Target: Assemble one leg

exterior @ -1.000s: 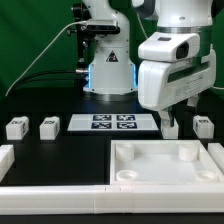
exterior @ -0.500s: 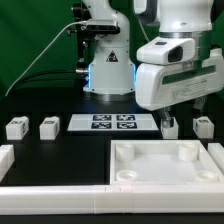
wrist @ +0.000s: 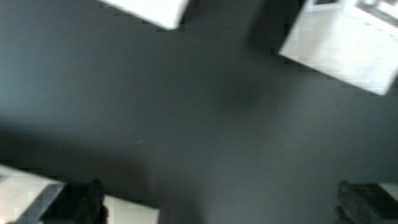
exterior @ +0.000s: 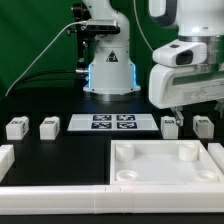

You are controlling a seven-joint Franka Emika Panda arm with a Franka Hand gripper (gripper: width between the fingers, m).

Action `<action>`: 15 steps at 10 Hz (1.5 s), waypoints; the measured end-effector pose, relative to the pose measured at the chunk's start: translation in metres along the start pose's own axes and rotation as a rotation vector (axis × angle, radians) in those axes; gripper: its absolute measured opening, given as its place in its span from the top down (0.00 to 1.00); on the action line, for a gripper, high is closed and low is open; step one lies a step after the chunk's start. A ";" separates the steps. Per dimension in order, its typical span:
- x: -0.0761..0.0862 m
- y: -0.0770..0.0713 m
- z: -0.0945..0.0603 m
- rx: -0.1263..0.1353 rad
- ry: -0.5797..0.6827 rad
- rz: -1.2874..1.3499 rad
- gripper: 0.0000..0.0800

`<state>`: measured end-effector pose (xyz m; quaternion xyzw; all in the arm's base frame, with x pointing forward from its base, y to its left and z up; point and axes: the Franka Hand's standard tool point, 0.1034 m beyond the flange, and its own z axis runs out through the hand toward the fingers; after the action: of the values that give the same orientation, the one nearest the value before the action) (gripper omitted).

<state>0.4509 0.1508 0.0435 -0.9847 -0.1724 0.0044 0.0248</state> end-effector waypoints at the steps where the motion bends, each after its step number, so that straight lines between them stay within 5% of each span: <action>1: 0.000 0.001 0.000 0.000 0.000 0.002 0.19; 11: -0.012 -0.016 0.008 0.036 0.014 0.184 0.19; 14: -0.015 -0.017 0.008 0.038 -0.043 0.182 0.19; 15: -0.023 -0.017 0.008 0.041 -0.157 0.182 0.19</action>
Offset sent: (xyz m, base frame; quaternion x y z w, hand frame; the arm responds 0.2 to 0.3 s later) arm 0.0000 0.0000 0.0000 0.0000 0.0000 0.0000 1.0000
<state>0.4234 0.1599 0.0360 -0.9922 -0.0837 0.0873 0.0309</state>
